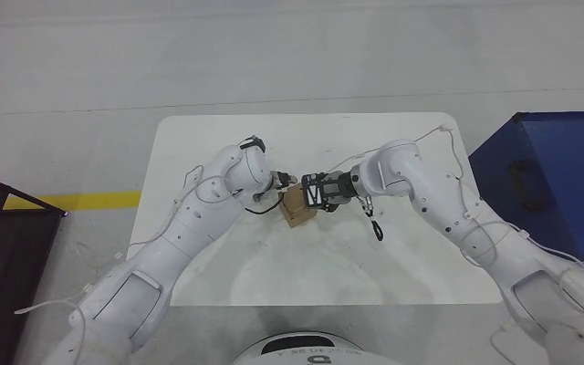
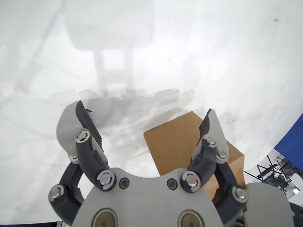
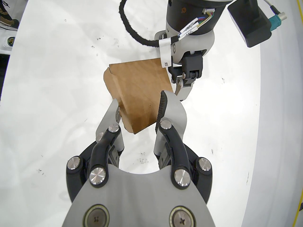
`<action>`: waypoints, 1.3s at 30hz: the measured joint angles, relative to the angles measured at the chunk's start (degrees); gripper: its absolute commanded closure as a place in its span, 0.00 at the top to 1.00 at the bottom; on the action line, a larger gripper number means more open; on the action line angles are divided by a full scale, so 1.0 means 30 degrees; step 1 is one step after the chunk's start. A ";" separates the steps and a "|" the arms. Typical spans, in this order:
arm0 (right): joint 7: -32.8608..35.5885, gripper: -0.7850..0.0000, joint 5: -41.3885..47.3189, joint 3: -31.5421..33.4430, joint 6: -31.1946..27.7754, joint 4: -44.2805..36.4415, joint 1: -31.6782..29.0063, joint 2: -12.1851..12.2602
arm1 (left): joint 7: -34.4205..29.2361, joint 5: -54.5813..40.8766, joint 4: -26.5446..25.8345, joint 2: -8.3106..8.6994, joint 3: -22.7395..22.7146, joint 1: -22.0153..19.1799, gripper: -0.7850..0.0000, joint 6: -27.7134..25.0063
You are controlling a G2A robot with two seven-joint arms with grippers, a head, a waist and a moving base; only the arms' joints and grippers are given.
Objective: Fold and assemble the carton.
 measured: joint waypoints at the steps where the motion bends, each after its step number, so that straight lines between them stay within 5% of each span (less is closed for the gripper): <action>1: -0.0027 0.49 -0.0109 -0.0019 -0.0025 -0.0030 -0.0016 -0.0017 | -0.0002 -0.0010 0.0009 -0.0003 -0.0013 0.0008 1.00 -0.0003; 12: -0.0134 0.48 -0.1098 -0.0081 0.0241 -0.0284 -0.0270 -0.0198 | 0.0059 0.0045 0.0083 -0.0065 -0.0054 0.0055 1.00 -0.0108; 19: -0.0322 0.36 -0.1381 0.0116 0.0547 -0.0330 -0.0348 -0.0282 | -0.0027 0.0126 0.0087 -0.0082 -0.0070 0.0100 1.00 -0.0170; 39: 0.0565 0.37 -0.1460 0.0277 0.0534 -0.0212 -0.0550 -0.0537 | -0.0415 0.0123 -0.0005 -0.0085 -0.0437 0.0081 1.00 -0.0236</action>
